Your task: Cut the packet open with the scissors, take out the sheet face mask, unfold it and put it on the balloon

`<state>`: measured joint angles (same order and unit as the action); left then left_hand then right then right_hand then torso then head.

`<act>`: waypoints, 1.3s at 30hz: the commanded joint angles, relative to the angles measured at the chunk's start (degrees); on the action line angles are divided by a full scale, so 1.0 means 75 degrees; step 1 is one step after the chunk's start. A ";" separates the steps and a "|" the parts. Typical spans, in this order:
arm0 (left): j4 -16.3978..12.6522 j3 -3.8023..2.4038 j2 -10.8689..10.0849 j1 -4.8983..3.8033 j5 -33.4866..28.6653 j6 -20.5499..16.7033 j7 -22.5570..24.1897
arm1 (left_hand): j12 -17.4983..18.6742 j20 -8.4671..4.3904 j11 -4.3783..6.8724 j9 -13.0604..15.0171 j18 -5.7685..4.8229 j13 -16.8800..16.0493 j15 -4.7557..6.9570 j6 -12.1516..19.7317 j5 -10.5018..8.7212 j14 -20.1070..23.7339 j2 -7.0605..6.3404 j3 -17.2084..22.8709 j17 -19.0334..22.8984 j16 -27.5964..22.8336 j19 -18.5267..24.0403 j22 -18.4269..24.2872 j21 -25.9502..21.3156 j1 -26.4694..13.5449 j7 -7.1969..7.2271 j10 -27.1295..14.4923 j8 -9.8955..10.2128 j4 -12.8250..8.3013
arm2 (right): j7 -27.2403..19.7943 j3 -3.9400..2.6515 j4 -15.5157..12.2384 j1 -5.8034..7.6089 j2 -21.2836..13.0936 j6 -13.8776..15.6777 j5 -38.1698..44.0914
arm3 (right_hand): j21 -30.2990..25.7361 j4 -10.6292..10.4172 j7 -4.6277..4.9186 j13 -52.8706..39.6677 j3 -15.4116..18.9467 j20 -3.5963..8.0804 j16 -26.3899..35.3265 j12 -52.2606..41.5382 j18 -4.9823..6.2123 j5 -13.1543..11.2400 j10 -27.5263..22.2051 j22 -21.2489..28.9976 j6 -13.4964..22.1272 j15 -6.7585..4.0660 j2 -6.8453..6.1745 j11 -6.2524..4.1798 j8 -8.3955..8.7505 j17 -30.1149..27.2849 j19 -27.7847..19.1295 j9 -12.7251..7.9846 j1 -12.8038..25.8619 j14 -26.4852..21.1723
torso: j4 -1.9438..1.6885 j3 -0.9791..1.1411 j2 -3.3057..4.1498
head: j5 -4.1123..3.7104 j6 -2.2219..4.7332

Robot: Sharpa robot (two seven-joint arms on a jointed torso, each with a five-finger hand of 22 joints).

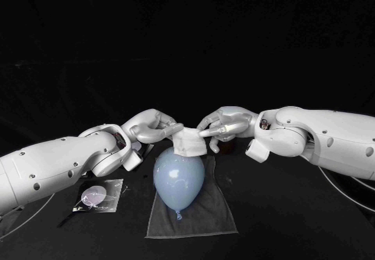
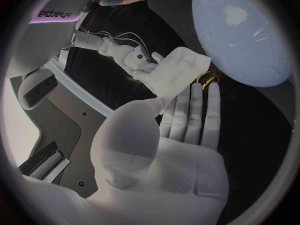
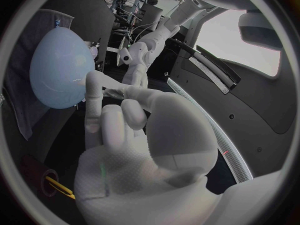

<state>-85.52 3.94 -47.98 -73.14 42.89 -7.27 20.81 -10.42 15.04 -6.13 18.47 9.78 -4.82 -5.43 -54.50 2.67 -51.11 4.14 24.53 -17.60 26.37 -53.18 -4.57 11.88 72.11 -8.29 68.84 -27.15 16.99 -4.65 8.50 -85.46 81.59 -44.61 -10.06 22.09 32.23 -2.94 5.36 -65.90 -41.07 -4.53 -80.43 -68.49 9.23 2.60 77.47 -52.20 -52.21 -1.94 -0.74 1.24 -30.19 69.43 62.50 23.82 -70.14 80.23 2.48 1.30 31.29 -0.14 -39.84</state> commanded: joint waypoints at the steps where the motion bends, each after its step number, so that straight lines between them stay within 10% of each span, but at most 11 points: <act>1: 0.0000 -0.0005 0.0005 -0.0004 -0.0225 0.0118 0.0017 | 0.0057 -0.0009 0.0004 -0.0020 0.0097 -0.0023 0.0008 -0.0111 0.0016 -0.0062 0.0052 -0.0129 -0.0075 -0.0076 -0.0088 0.0013 -0.0037 -0.0438 -0.0009 0.0097 0.0077 -0.0003 | -0.0004 0.0003 0.0009 -0.0011 0.0007 0.0213 0.0121 | -0.0042 -0.0001 0.0064 -0.0017 0.0036 -0.0009 -0.0007 0.0024 0.0144 0.0023 -0.0034 -0.0006 -0.0136 0.0031 0.0174 0.0035 -0.0042 0.0015 -0.0059 0.0019 -0.0098 -0.0025 | 0.0002 -0.0003 -0.0004 | 0.0014 0.0009; 15: 0.0004 -0.0003 -0.0034 -0.0004 -0.0605 0.0105 0.0001 | 0.0154 -0.0010 0.0010 -0.0035 0.0095 -0.0049 -0.0001 -0.0122 0.0018 -0.0068 0.0056 -0.0245 -0.0216 -0.0205 -0.0099 0.0040 -0.0092 -0.0535 0.0005 0.0092 0.0205 -0.0029 | 0.0060 0.0013 -0.0032 -0.0079 -0.0031 0.0669 0.0581 | -0.0036 0.0135 0.0055 -0.0054 0.0063 -0.0005 -0.0025 -0.0005 0.0151 0.0022 -0.0013 -0.0013 -0.0150 0.0020 0.0172 0.0024 -0.0028 0.0048 -0.0035 0.0020 -0.0106 -0.0005 | 0.0001 -0.0003 -0.0004 | 0.0048 0.0025; 21: 0.0021 0.0002 -0.0035 -0.0004 -0.0779 -0.0045 -0.0174 | 0.0368 0.0051 -0.0213 -0.0093 0.0076 -0.0001 -0.0168 0.0235 0.0009 0.0168 -0.0842 -0.0782 -0.0256 -0.0374 0.0048 0.0078 -0.0212 -0.0606 -0.0279 -0.0298 0.0434 -0.0028 | -0.0098 0.0014 -0.0113 -0.0123 -0.0047 0.1160 0.0829 | -0.0033 0.0172 0.0050 -0.0043 0.0073 -0.0002 -0.0031 0.0005 0.0153 0.0024 -0.0016 -0.0016 -0.0161 0.0016 0.0164 0.0020 -0.0028 0.0058 -0.0025 0.0022 -0.0108 0.0003 | 0.0000 0.0000 0.0001 | 0.0058 0.0032; 25: 0.0089 0.0006 -0.0051 -0.0004 -0.0922 -0.0263 -0.0367 | 0.0494 0.0108 -0.0433 -0.0132 0.0074 0.0046 -0.0321 0.0611 0.0014 0.0370 -0.1125 -0.1191 -0.0296 -0.0398 0.0161 0.0083 -0.0300 -0.0761 -0.0543 -0.0720 0.0612 -0.0022 | -0.0285 0.0014 -0.0173 -0.0144 -0.0082 0.1541 0.0856 | -0.0032 0.0188 0.0049 -0.0036 0.0073 -0.0001 -0.0026 0.0013 0.0154 0.0025 -0.0019 -0.0017 -0.0162 0.0015 0.0164 0.0018 -0.0027 0.0047 -0.0022 0.0022 -0.0112 -0.0002 | -0.0004 0.0001 0.0001 | 0.0053 0.0030; 39: 0.0313 0.0013 -0.0077 -0.0004 -0.1421 -0.0680 -0.0804 | 0.0457 0.0126 -0.0537 -0.0116 0.0083 0.0051 -0.0386 0.0862 0.0011 0.0458 -0.1146 -0.1597 -0.0376 -0.0282 0.0167 0.0062 -0.0325 -0.0826 -0.0663 -0.1026 0.0674 -0.0023 | -0.0536 0.0015 -0.0315 -0.0182 -0.0127 0.2109 0.0729 | -0.0028 0.0232 0.0048 -0.0038 0.0077 0.0002 -0.0040 0.0014 0.0155 0.0026 -0.0017 -0.0021 -0.0168 0.0011 0.0160 0.0015 -0.0021 0.0077 -0.0014 0.0021 -0.0120 0.0015 | -0.0007 -0.0002 -0.0005 | 0.0060 0.0011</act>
<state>-83.21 4.07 -48.56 -73.14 34.20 -10.52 15.94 -6.83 15.76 -10.04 17.51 9.78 -4.47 -8.32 -48.48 2.67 -48.21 -4.09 12.93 -20.35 24.03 -52.20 -4.01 9.71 66.05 -12.39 61.62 -22.28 16.82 -7.15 8.65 -87.71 80.26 -45.53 3.34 27.58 32.23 -1.48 5.36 -66.11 -40.48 -4.53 -80.43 -68.49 9.73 2.66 77.47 -52.31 -52.21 -1.94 -0.81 1.24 -30.01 69.82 62.50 23.82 -70.22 80.23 2.45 1.29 31.26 0.28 -39.74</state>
